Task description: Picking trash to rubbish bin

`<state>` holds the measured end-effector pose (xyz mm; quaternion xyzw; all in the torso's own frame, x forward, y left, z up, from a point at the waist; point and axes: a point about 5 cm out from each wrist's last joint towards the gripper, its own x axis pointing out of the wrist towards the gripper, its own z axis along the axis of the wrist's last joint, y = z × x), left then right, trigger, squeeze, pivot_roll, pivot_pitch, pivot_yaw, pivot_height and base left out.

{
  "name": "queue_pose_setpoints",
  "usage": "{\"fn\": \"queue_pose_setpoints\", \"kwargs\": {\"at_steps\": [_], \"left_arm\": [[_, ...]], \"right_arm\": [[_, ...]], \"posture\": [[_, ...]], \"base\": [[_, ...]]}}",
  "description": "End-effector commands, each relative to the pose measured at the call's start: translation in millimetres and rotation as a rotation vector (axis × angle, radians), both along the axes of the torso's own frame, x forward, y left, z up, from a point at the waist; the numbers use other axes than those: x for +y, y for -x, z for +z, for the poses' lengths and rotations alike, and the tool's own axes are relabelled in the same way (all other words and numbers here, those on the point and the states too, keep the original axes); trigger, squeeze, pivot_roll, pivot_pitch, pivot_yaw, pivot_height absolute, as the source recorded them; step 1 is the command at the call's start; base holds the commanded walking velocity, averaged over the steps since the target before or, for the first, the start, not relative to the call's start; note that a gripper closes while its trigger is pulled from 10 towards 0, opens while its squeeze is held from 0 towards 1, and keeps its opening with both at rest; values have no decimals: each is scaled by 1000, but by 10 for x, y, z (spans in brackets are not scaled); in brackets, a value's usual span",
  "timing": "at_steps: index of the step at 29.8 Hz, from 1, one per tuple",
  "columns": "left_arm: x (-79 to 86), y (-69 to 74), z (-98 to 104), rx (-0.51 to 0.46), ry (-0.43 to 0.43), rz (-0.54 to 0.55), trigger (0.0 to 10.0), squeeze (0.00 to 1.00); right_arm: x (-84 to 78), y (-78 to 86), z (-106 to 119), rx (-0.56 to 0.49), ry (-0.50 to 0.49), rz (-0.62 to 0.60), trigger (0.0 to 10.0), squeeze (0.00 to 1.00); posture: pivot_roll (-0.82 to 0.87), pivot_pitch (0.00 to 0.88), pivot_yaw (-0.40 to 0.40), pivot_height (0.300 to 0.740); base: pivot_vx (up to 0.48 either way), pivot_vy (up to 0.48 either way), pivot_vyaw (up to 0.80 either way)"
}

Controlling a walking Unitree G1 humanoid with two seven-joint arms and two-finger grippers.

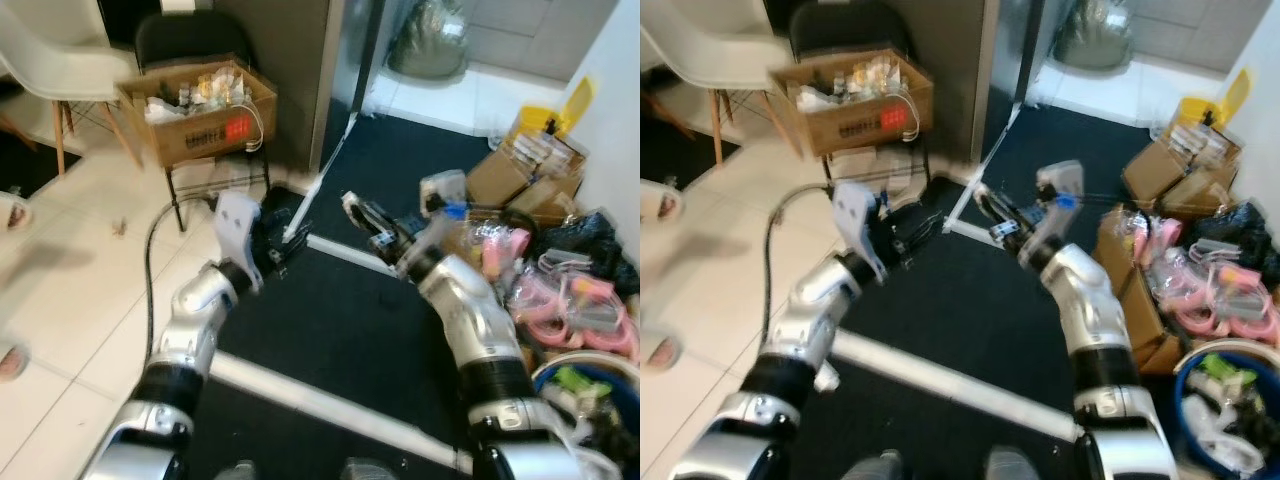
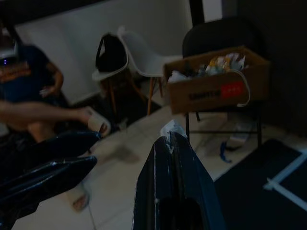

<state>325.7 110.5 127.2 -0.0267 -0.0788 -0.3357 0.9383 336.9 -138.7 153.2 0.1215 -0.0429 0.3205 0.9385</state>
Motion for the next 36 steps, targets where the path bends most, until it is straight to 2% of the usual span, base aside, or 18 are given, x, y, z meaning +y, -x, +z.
{"fn": "queue_pose_setpoints", "kwargs": {"at_steps": [1,4,36], "left_arm": [[-55,6,-13,7,-7,-25,10000,0],[-55,5,-13,6,-7,-25,10000,0],[-62,9,-22,7,-10,-31,10000,0]], "right_arm": [[-74,16,-49,20,16,-19,10000,0],[-76,15,-49,22,6,-20,10000,0],[-79,19,-45,11,5,-20,10000,0]], "posture": [[-82,0,2,740],[-82,0,2,740],[-81,0,-1,740]], "base": [[480,0,-800],[480,0,-506],[480,0,0]]}}
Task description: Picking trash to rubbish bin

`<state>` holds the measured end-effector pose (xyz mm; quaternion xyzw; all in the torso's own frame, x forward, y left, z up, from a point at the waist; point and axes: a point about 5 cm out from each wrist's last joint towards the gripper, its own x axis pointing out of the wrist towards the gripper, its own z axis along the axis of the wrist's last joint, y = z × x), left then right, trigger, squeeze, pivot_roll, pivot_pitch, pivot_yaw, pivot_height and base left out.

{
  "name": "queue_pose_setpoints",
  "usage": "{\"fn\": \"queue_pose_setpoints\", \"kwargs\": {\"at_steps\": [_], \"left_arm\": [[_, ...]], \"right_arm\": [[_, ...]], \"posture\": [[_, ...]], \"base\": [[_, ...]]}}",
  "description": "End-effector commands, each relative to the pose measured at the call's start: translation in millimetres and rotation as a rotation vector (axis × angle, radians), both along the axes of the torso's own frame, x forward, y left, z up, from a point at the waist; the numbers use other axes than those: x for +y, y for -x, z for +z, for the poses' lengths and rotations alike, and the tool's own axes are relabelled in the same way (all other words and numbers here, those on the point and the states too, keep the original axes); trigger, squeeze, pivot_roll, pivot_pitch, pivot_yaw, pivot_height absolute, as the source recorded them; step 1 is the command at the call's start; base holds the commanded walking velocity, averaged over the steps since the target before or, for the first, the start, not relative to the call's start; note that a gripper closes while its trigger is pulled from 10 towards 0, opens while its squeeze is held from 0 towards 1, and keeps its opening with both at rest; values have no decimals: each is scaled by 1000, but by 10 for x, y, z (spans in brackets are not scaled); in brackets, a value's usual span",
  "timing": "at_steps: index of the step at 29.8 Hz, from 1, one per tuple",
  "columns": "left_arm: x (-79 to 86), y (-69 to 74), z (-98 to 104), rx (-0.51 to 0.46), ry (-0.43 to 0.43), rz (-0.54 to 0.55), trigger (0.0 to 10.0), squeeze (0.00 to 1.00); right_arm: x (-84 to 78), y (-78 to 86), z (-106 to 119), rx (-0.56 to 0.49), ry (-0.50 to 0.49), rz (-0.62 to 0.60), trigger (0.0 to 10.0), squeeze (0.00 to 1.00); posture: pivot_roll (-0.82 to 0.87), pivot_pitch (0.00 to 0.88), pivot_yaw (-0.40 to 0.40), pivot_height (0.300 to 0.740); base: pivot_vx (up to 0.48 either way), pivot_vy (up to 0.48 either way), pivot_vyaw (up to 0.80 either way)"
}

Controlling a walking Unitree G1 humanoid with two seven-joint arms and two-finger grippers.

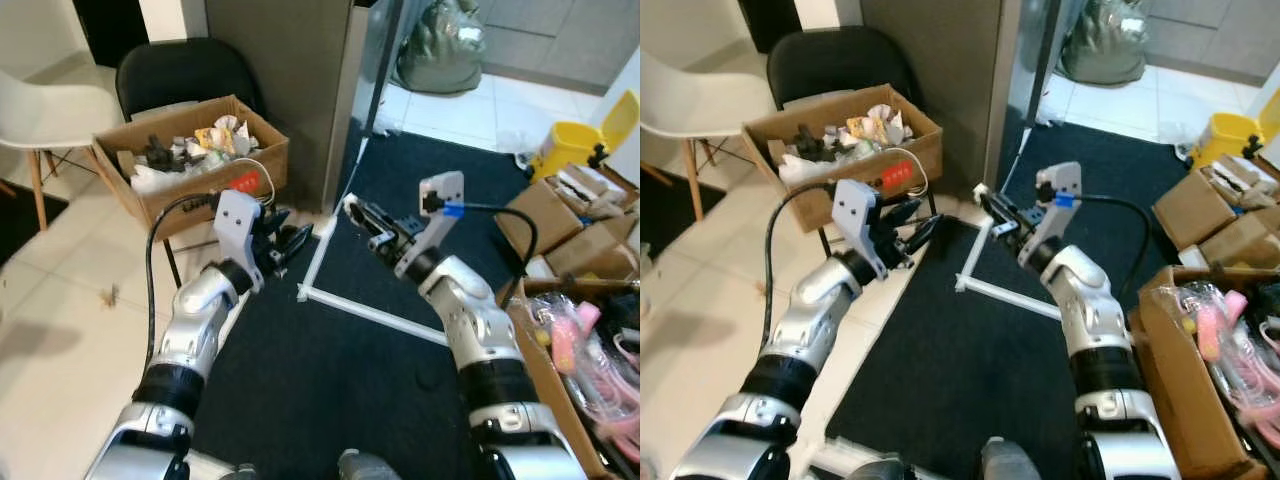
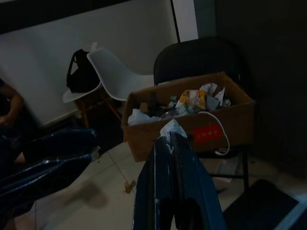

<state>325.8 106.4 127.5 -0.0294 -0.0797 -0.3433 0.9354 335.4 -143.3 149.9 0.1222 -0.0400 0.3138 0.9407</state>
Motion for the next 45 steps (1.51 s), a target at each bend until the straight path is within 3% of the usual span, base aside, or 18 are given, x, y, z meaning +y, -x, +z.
{"fn": "queue_pose_setpoints", "kwargs": {"at_steps": [1,45], "left_arm": [[-21,9,-25,7,-14,-14,10000,0],[-18,6,-20,5,-11,-9,10000,0]], "right_arm": [[-32,4,-12,3,4,-7,10000,0],[-35,4,-2,0,17,-8,10000,0]], "posture": [[-81,0,-1,740],[-81,0,0,740]], "base": [[480,0,0],[480,0,0]]}}
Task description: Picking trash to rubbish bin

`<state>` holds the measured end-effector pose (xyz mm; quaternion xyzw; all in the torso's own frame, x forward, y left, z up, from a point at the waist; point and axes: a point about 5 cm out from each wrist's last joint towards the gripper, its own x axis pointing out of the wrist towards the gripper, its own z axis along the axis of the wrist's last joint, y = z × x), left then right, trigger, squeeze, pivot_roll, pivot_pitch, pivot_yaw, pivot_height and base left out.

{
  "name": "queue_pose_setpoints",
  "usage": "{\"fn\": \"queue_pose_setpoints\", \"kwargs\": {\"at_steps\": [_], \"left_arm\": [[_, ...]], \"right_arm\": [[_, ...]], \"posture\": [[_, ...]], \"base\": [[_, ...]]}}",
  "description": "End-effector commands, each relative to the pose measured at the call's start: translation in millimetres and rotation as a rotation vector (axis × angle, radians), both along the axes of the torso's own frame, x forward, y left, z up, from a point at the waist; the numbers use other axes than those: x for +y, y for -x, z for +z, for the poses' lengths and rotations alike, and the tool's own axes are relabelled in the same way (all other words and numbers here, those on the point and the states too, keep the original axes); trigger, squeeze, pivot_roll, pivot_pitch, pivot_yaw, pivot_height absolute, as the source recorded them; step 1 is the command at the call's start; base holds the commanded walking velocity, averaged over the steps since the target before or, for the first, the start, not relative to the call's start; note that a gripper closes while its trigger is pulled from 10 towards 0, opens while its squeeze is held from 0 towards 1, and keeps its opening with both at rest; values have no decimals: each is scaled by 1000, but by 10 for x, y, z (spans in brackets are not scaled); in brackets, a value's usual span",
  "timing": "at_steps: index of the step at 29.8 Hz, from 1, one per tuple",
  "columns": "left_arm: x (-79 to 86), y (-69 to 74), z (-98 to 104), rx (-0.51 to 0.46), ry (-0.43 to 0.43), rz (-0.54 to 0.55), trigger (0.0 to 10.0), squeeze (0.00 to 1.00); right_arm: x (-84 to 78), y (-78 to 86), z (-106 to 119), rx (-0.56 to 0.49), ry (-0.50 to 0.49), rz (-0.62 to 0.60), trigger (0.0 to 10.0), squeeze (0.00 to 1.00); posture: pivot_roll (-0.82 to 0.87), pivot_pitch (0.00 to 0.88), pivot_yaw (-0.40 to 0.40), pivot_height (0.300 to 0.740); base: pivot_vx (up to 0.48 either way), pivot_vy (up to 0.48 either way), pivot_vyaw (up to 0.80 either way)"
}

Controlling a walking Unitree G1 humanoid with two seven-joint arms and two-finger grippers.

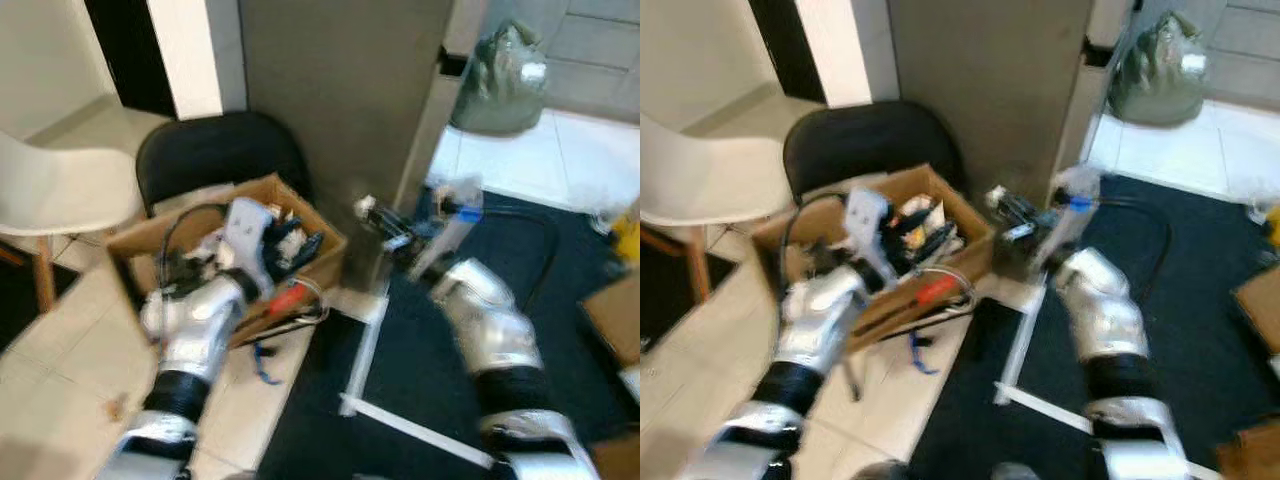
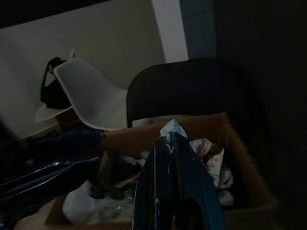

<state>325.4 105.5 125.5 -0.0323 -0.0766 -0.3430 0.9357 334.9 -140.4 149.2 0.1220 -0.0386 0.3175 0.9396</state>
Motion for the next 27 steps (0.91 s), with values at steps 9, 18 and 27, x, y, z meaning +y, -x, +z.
{"fn": "queue_pose_setpoints", "kwargs": {"at_steps": [9,18,27], "left_arm": [[8,-18,-21,25,-6,20,10000,0],[28,-22,-30,33,-11,41,10000,0],[32,-28,-43,44,-42,45,10000,0]], "right_arm": [[-59,4,-1,-8,43,-10,10000,0],[-52,9,-1,-10,48,-7,10000,0],[-59,2,-2,0,37,-9,10000,0]], "posture": [[-82,0,0,740],[-83,0,-1,740],[-83,0,-1,740]], "base": [[228,0,160],[0,0,793],[0,0,204]]}}
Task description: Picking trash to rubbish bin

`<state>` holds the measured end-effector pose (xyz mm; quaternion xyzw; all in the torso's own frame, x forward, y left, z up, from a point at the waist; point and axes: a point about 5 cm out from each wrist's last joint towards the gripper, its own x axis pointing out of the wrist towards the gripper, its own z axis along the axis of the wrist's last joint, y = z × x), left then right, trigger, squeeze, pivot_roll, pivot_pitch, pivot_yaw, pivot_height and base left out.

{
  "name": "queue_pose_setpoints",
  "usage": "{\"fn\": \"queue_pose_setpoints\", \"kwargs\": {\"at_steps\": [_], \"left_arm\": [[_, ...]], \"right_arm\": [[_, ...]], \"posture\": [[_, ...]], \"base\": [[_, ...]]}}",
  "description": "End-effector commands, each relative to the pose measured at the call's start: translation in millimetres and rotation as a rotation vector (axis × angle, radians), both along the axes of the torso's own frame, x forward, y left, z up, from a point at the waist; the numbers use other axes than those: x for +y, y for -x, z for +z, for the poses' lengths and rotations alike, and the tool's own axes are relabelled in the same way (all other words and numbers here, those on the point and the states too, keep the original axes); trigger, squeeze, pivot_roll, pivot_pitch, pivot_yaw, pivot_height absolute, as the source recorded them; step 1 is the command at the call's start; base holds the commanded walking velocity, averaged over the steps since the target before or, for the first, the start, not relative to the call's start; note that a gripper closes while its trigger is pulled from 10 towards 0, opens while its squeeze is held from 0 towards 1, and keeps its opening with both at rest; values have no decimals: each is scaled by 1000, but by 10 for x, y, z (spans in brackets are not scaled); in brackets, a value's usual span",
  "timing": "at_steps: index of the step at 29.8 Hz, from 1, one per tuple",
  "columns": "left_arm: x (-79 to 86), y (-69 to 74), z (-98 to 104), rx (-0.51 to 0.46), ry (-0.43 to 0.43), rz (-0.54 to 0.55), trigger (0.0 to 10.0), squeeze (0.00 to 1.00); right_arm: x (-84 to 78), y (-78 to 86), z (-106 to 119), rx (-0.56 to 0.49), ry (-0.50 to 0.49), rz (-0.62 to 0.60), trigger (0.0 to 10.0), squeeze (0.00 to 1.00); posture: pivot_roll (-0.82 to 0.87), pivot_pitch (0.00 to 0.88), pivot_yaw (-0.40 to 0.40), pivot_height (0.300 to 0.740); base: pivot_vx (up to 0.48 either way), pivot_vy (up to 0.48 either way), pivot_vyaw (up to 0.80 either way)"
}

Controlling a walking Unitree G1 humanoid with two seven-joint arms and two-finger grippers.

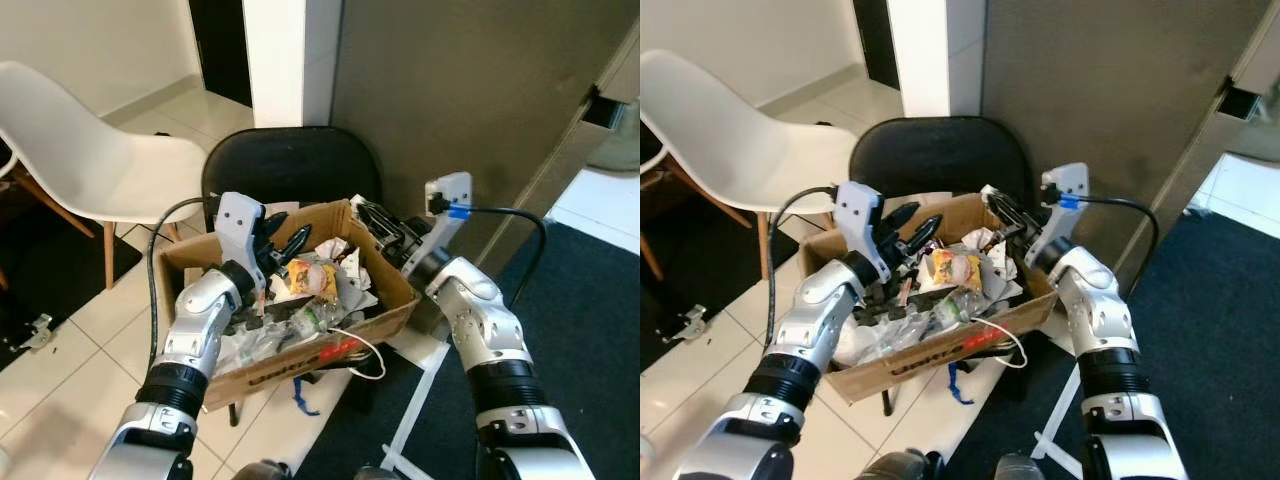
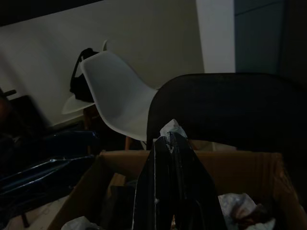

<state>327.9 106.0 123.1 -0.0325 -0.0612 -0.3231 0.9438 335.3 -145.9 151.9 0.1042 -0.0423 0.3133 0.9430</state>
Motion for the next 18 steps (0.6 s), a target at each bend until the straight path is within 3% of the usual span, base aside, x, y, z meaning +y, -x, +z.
{"fn": "queue_pose_setpoints", "kwargs": {"at_steps": [1,10,18], "left_arm": [[28,-6,-28,21,-37,5,10000,0],[30,-11,-54,39,-37,12,10000,0],[30,-15,-55,46,-23,18,10000,0]], "right_arm": [[-3,6,-28,17,5,3,10000,0],[-2,9,-40,23,-1,7,10000,0],[-1,7,-41,26,-4,9,10000,0]], "posture": [[-83,0,-1,740],[-78,0,-4,740],[-78,0,-4,740]], "base": [[0,-289,0],[240,-382,0],[34,0,0]]}}
